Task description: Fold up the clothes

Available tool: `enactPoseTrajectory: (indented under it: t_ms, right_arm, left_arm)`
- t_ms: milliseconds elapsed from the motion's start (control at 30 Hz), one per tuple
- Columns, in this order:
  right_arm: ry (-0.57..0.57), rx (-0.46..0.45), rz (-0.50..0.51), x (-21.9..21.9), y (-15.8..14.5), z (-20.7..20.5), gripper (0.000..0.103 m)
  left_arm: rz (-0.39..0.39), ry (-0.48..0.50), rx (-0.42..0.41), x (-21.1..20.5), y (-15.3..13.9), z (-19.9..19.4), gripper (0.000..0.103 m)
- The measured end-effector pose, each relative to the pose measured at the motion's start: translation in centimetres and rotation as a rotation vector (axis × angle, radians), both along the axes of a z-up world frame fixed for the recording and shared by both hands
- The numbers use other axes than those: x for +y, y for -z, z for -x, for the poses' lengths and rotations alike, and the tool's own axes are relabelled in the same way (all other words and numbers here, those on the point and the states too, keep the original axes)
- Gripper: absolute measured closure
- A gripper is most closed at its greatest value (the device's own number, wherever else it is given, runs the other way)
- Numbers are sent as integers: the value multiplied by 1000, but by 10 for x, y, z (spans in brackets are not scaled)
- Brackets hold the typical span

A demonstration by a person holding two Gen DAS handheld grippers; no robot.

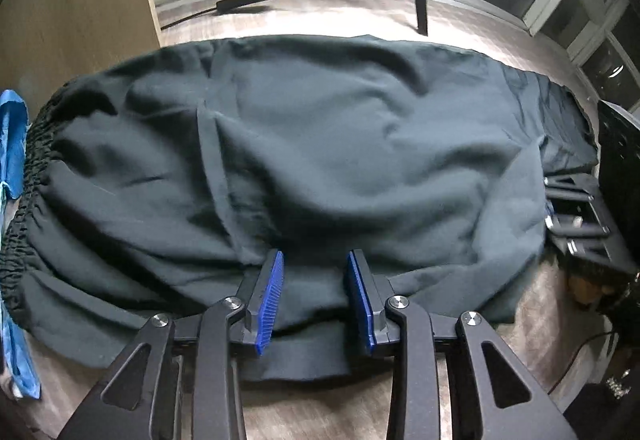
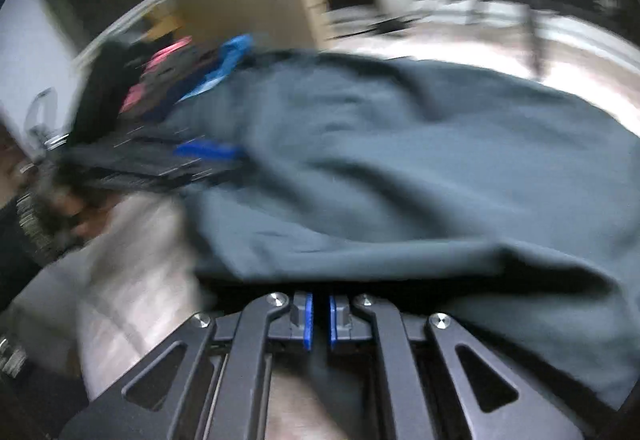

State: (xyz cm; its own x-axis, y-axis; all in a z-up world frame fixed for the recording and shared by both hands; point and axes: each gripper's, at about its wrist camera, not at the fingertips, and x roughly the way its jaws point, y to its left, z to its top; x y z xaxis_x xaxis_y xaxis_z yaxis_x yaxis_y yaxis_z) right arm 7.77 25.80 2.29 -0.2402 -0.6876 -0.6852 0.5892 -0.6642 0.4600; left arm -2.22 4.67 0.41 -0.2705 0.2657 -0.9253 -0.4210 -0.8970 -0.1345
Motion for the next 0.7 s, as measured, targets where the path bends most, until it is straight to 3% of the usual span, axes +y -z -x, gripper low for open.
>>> enactPoseTrajectory:
  t_ms: [67,167,333,500,633,700]
  right_arm:
    - [-123,-70,64,-12,1,-5,98]
    - [-233,-70,72,-29,-2,-17,98]
    - [-291,-112,139,-30,-8,-22,98]
    - [-347,-219,123,-31,7,-24,98]
    - [-439,-280,184,-25,-3,-44,97]
    - [-406,-248,176,-9,-14,-51,97]
  left_arm:
    - [-1,9,4,1,0,1,72]
    - [0,17,9,1,-2,2,72]
    - [-1,29,52,-1,-19,-16,70]
    - [-21,39,57,-5,-29,-43,69]
    - [-36,118,70,9,-42,-81,65]
    - [-42,157,85,20,-48,-99,65]
